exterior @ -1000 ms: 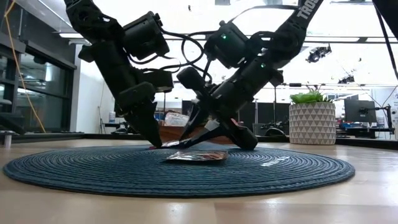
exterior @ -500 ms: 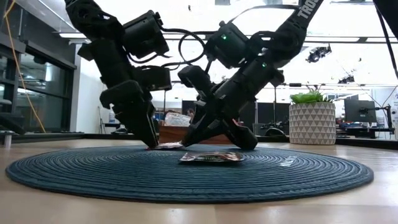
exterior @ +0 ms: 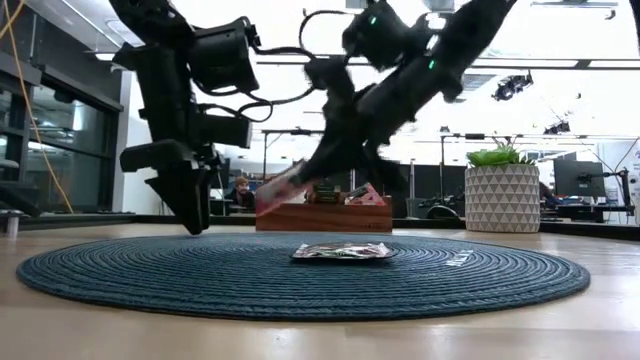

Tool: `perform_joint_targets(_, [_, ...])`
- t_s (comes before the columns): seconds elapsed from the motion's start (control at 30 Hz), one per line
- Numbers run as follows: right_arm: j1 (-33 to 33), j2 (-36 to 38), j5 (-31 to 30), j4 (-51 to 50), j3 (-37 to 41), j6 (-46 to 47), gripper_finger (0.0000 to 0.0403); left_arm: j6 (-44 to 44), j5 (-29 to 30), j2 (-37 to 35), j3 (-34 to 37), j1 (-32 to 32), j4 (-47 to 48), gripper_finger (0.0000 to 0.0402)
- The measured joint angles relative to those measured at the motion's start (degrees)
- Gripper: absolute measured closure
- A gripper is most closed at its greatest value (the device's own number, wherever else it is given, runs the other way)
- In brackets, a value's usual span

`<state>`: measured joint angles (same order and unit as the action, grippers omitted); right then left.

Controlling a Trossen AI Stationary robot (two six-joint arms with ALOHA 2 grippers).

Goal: Pick & Place Tea
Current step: Put the orange tea bag into the right section of the wooden organizer

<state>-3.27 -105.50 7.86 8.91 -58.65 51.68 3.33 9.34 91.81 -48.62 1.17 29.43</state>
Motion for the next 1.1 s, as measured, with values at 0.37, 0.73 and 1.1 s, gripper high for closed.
perform_joint_targets(0.37, [-10.8, 17.9, -0.8, -46.1, -11.7, -35.5, 0.0403, 1.7, -1.4, -0.1, 0.1, 0.0, -1.9, 0.027])
perform_joint_targets(0.73, [-25.5, 9.9, -5.2, -73.3, -39.4, -69.1, 0.0403, 3.7, -3.3, 0.1, 0.0, 0.0, -4.0, 0.027])
perform_joint_targets(1.1, [-29.4, -4.5, -5.9, -74.5, -47.6, -79.1, 0.0403, 6.2, -4.6, 0.1, 0.0, 0.0, -4.4, 0.027])
